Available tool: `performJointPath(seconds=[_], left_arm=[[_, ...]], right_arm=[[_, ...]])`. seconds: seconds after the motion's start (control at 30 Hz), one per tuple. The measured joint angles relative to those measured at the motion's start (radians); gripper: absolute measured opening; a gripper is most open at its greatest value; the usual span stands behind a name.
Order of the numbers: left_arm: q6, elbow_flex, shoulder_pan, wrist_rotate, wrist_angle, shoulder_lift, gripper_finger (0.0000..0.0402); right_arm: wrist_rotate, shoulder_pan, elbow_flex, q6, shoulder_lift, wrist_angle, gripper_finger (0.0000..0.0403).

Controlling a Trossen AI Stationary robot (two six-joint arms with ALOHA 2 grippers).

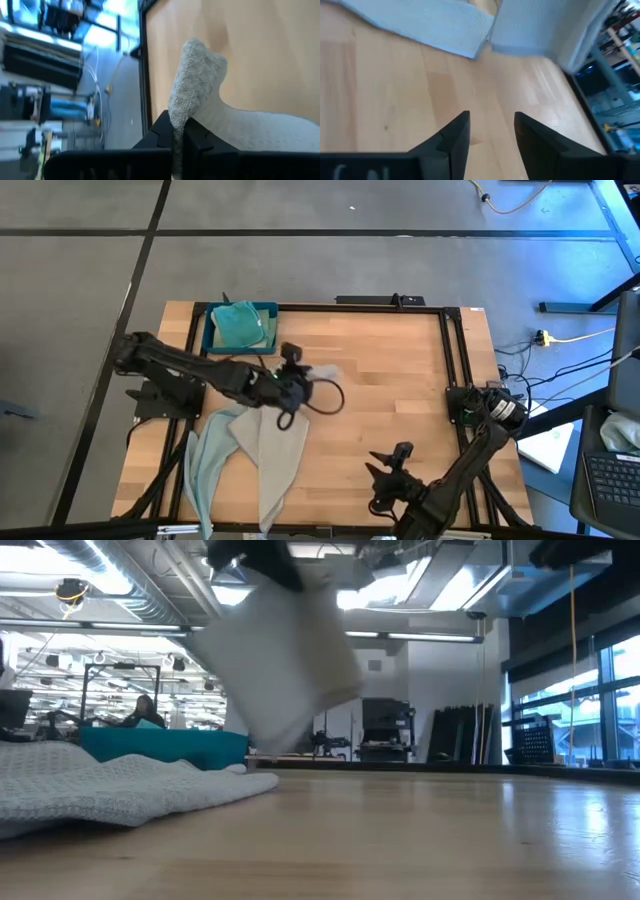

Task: Fold microfiber towels
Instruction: Fold the right gray towel

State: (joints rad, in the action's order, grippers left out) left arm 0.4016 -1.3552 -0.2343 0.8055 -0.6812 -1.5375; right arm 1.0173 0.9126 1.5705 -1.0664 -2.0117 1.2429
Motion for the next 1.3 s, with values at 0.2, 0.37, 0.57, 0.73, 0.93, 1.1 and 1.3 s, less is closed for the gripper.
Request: performJointPath(seconds=[0.2,0.37,0.57,0.73,0.93,1.1,1.3], left_arm=[[-0.073,0.0,0.066,-0.005,-0.174,0.078,0.0],[-0.092,-0.001,0.166,-0.053,-0.36,0.102,0.0],[-0.243,-0.001,0.226,-0.304,-0.59,0.102,0.0],[-0.277,0.0,0.189,-0.313,-0.705,0.129,0.0],[-0.3,0.0,0.245,-0.069,-0.672,0.179,0.0],[-0.304,0.012,0.398,-0.014,-0.58,0.18,0.0],[-0.215,0.109,0.586,-0.036,-0.388,0.179,0.0]], right_arm=[[0.087,-0.009,-0.094,0.001,-0.001,-0.018,0.0155],[0.142,-0.03,-0.17,-0.029,-0.001,-0.022,0.0155],[0.156,-0.044,-0.251,-0.049,-0.001,-0.019,0.0155],[0.217,-0.052,-0.304,-0.058,-0.001,-0.02,0.0155],[0.27,-0.076,-0.34,-0.118,-0.001,-0.019,0.0155],[0.276,-0.093,-0.347,-0.115,-0.001,-0.025,0.0155],[0.271,-0.094,-0.347,-0.112,-0.001,-0.047,0.0155]])
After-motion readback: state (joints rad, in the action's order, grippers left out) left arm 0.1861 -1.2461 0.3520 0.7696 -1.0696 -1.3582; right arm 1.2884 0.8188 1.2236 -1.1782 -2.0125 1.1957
